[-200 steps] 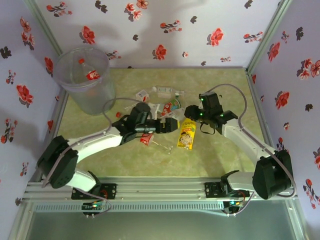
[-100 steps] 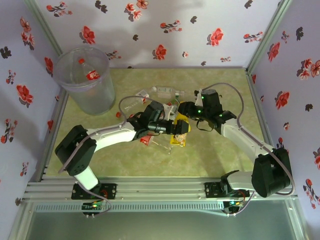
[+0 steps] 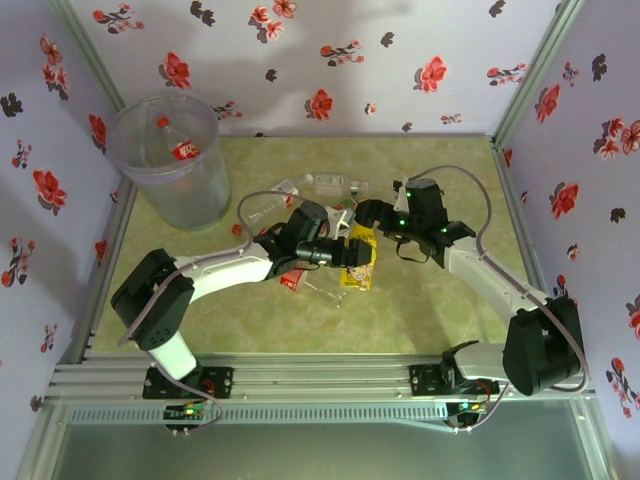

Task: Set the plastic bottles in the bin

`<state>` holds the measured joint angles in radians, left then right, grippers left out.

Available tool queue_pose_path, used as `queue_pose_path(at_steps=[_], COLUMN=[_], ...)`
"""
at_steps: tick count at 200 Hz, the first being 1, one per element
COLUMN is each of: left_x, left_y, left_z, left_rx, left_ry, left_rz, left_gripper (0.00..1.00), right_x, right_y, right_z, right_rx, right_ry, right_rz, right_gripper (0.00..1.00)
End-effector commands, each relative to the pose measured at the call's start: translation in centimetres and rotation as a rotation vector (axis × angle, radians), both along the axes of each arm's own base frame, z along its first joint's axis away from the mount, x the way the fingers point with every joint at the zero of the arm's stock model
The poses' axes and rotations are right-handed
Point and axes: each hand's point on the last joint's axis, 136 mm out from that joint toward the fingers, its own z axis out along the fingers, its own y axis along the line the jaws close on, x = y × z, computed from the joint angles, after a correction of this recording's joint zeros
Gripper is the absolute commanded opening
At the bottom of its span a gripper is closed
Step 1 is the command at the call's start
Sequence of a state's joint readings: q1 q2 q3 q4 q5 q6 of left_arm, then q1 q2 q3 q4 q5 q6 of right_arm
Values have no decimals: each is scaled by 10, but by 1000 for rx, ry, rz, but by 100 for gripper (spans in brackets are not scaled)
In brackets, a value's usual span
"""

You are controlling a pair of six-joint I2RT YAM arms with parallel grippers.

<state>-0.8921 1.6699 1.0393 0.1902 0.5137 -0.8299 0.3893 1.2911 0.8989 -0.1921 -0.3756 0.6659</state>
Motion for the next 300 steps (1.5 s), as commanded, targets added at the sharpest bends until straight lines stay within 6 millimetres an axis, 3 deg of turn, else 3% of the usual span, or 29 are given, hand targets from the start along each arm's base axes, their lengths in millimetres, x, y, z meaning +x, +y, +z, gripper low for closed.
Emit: queue_pose_path(at_steps=[1,19,85,105,141,187,228,262,300], left_x=[7,12,41,61,100,167,222,247,267], left_y=[-1,3,21,39,83,172,285,370,436], left_z=[13,17,42,66,140,220,259,271,247], left_rx=[0,18,78,143,272,298,388,456,572], left_ry=[-50,-72,-141,-210,-420,-552,-643,-651,-606], left_rz=[10,24,43,57,118,344,696,925,1064], left_gripper=[43,35,0,0,0,0,0,0,0], right_x=[-10,-13,-25,-29,-34,-39,-43,-44,-42], right_y=[-9,-22,-69,-80,-87,-89,-92,-93,-93], right_z=[22,29,67,64,43,27,15,4,-5], right_rx=[-26,-43,7,-25,-71,-92,-123,-134,-124], right_ry=[-45,-56,-149,-139,-90,-55,-29,-3,12], right_rz=[13,-9,-132,-150,-163,-165,-160,-165,-175], right_gripper=[94,99,99,99,98,97,96,95,94])
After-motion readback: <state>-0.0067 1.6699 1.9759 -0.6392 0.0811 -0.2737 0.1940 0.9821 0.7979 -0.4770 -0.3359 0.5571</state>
